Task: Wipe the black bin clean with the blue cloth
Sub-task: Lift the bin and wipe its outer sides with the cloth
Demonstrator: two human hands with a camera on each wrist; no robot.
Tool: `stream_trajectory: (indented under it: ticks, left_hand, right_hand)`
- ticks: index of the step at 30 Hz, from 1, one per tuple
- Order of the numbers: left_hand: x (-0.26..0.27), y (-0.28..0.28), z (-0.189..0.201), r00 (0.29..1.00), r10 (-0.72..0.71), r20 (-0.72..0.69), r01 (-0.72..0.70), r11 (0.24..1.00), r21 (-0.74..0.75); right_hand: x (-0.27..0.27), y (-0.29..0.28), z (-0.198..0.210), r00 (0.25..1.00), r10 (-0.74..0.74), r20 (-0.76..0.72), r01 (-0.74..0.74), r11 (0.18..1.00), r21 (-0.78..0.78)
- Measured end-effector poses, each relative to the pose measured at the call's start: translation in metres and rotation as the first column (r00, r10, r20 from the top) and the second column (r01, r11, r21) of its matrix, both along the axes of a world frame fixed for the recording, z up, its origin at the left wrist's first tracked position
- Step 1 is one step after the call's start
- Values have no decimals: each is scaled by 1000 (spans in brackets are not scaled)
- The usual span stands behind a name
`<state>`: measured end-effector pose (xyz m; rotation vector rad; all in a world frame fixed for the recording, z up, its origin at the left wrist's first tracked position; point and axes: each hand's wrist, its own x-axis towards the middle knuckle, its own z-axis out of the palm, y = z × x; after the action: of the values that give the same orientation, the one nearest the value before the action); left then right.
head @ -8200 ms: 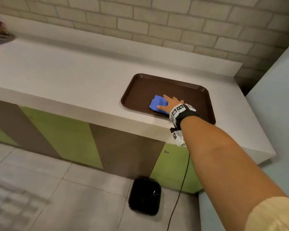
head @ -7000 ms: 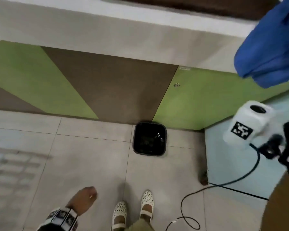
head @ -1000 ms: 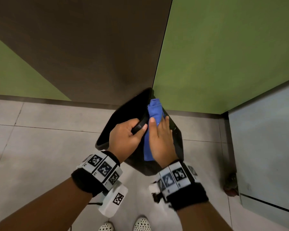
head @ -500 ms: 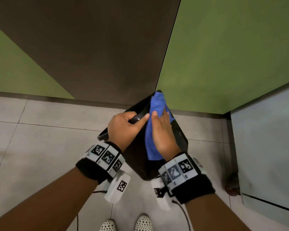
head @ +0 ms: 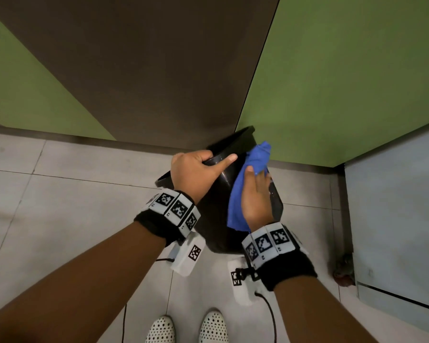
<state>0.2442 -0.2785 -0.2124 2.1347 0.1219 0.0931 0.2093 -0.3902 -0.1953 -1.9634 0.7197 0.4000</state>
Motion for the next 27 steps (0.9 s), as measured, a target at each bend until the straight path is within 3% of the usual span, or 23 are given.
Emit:
stream_trajectory:
  ticks: [4, 7, 10, 13, 16, 20, 22, 27]
  left_hand:
    - [10, -3, 0, 999, 11, -30, -10, 1000, 30]
    - [7, -5, -3, 998, -14, -61, 18, 998, 55]
    - [4, -6, -3, 1000, -23, -5, 23, 995, 96]
    - [5, -7, 5, 1000, -22, 19, 20, 997, 75]
    - [13, -8, 9, 999, 31, -7, -31, 999, 38]
    - [16, -9, 9, 994, 8, -106, -10, 1000, -15]
    - [11, -7, 7, 991, -38, -129, 35, 999, -25]
    - [7, -1, 14, 990, -117, -76, 117, 993, -8]
  right_hand:
    - [-5, 19, 2, 966, 155, 206, -147, 988, -54]
    - [6, 8, -9, 993, 60, 99, -58, 998, -21]
    - [12, -12, -20, 994, -86, -68, 86, 996, -2]
    - [13, -20, -21, 988, -110, -110, 109, 994, -15]
    - [10, -9, -4, 999, -22, 46, 24, 999, -48]
    - [-4, 15, 8, 952, 180, 246, -143, 976, -162]
    - [-5, 8, 1, 966, 149, 210, -120, 982, -146]
    - [3, -39, -30, 992, -110, -62, 105, 991, -79]
